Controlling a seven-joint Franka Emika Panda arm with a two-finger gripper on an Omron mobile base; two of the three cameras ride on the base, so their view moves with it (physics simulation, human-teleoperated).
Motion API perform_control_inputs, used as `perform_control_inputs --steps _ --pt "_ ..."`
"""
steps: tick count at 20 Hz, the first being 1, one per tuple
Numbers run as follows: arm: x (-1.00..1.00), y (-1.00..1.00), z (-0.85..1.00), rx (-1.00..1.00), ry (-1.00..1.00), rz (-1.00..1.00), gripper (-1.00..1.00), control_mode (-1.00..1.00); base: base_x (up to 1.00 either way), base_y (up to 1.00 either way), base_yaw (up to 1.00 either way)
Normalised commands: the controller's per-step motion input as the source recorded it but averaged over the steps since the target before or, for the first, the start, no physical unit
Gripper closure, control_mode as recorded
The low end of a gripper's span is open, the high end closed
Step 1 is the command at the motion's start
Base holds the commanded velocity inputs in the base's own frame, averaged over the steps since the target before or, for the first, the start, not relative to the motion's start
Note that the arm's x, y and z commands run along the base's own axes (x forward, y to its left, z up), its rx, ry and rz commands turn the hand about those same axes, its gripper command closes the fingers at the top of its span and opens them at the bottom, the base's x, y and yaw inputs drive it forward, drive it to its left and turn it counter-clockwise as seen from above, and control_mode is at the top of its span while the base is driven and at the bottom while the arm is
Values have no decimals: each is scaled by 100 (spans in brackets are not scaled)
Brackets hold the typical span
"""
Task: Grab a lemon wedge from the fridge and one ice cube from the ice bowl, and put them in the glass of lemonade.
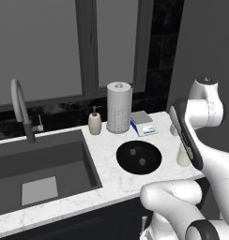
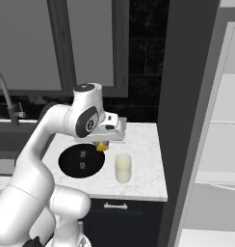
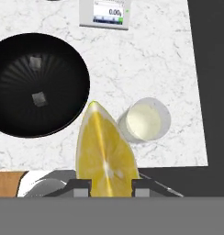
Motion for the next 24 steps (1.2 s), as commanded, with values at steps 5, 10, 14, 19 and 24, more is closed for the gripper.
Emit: perform_control_inputs --steps 5,10,14,19,24 --pt "10 -28 -24 0 0 -4 100 -100 0 0 0" --pt "25 -29 -23 0 0 -4 100 -100 0 0 0" --pt "22 -27 -14 0 0 -2 100 -100 0 0 0" --pt "25 -17 -21 0 0 -1 100 -100 0 0 0" --pt "17 -15 -25 -1 0 -1 100 -100 0 0 0"
